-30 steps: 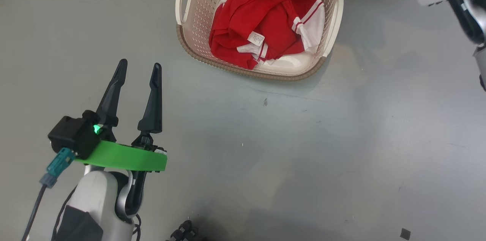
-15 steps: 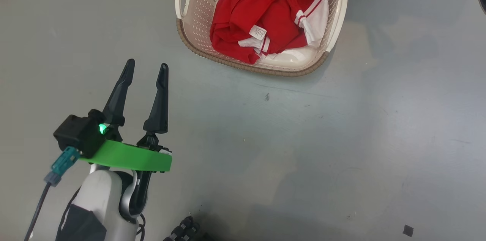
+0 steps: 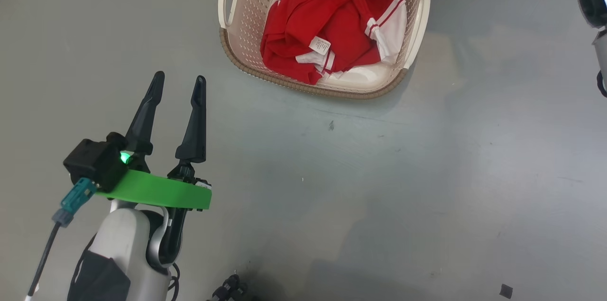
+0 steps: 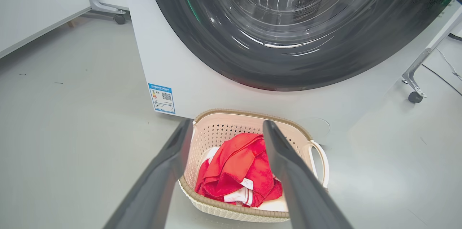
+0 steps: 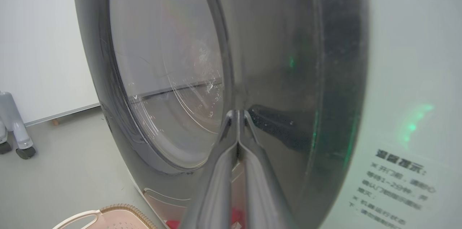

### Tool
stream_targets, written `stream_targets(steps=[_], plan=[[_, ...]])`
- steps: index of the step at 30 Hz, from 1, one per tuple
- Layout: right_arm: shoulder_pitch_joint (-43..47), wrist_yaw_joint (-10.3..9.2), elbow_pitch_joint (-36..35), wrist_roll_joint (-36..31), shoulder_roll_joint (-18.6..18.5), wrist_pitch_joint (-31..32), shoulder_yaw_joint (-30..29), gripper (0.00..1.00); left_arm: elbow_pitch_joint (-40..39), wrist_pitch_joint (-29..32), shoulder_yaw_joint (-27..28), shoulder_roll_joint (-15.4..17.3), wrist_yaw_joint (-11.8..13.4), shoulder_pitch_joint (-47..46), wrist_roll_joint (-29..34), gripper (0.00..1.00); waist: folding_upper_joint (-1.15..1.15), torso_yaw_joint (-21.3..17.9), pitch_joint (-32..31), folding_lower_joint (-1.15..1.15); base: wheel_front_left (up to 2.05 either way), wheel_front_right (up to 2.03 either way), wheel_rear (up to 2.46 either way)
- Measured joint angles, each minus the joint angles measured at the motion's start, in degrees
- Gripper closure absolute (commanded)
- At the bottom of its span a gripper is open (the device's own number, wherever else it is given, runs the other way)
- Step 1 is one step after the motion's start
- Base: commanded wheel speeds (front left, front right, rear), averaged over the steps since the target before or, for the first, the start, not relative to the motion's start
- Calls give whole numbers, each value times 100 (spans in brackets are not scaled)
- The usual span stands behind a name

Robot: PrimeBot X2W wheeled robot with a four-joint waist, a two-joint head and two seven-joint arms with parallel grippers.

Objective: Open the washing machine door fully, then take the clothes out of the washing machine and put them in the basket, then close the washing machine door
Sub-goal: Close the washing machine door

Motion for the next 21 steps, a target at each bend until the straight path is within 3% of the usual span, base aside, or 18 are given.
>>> stream_targets(steps=[10,21], plan=[[593,-36,353,25,178,-119,68,100,253,0,153,0,0,-1,112,0,0,-140,-445,0,0,0,0],[1793,-34,494,234,717,-169,216,100,558,0,288,187,-1,130,311,0,0,-528,-1167,0,0,0,0]])
